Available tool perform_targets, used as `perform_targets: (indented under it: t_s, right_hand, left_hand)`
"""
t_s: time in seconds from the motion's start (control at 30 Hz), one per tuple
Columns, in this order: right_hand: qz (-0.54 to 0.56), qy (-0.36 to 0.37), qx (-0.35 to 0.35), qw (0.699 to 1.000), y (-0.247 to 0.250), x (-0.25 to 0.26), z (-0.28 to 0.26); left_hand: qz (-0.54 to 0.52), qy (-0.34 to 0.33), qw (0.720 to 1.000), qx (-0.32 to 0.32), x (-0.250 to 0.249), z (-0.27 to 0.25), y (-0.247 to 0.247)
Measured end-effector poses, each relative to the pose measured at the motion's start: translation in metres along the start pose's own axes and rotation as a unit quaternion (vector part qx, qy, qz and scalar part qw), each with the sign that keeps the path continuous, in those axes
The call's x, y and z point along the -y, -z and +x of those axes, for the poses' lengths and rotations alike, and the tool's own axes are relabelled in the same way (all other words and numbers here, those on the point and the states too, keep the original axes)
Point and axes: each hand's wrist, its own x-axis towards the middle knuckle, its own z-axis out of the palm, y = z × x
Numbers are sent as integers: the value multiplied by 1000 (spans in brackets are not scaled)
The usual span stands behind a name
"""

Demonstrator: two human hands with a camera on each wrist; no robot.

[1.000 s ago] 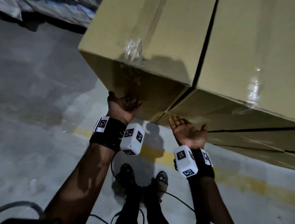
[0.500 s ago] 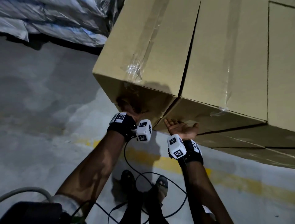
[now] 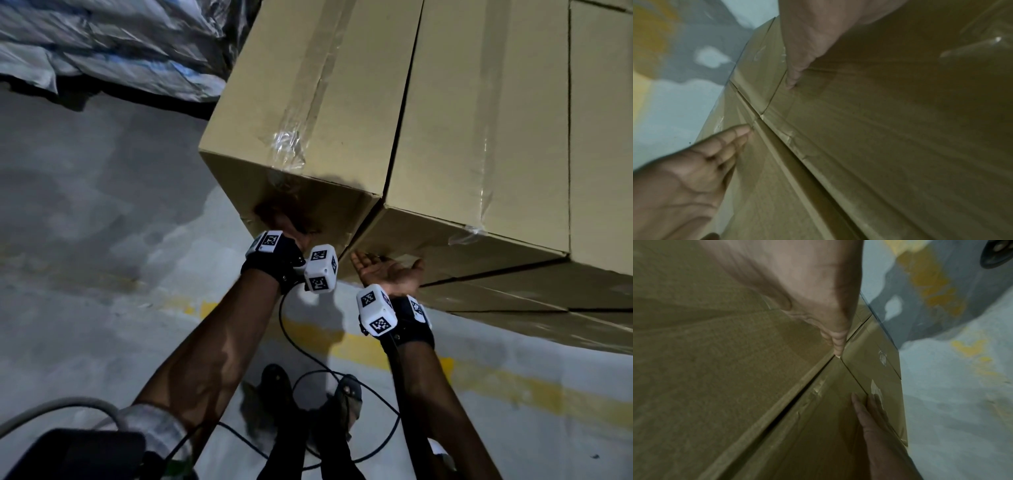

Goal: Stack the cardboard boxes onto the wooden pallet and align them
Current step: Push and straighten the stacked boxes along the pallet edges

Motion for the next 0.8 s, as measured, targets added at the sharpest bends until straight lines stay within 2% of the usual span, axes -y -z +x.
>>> perform_targets:
  t_s: [0.03,0.13,0.17,0.2,0.27,0.3,0.33,0.43,0.53,0.6,0.67,0.73,0.8]
  right_hand:
    - [-2,0,-2,1000,1,1,0]
    - [-14,1,-3,1000,0,2,-1]
    - [-18,5,-4,1000,-2,3,-2]
    - [-22,11,1,1000,-1,3,-3]
    - [-33,14,-5,999,1,2,-7]
    - [-43,16,-10,999,3,0,-10]
    - [-60,16,-12,998,5,-2,-14]
    - [-150,0,-23,988,14,-15,-37]
    - [-291,-36,-9,956,23,-40,-71]
    - [-371,-58,19,927,19,-64,-93]
    - [-446,-58,35,893,9,-91,-108]
    - [-524,-44,52,849,-7,-124,-117]
    - [-581,-33,76,810,-28,-157,-119]
  left_hand:
    - [-9,6,1000,-25,4,7,1]
    - [-77,2,996,-34,6,14,-4]
    - [-167,18,985,-28,9,18,-8]
    - [-310,34,950,-7,10,5,-8]
    - [-515,68,854,30,9,-19,-14]
    - [-564,90,821,26,12,-28,-14]
    - [-578,97,810,24,14,-43,-12]
    - [-582,130,803,2,40,-67,8]
    - [-573,154,805,-5,73,-83,40]
    - [-553,137,822,10,86,-97,68]
    - [-510,117,851,41,93,-107,93]
    - [-437,90,889,105,97,-113,119]
    - [-371,63,913,160,99,-112,143]
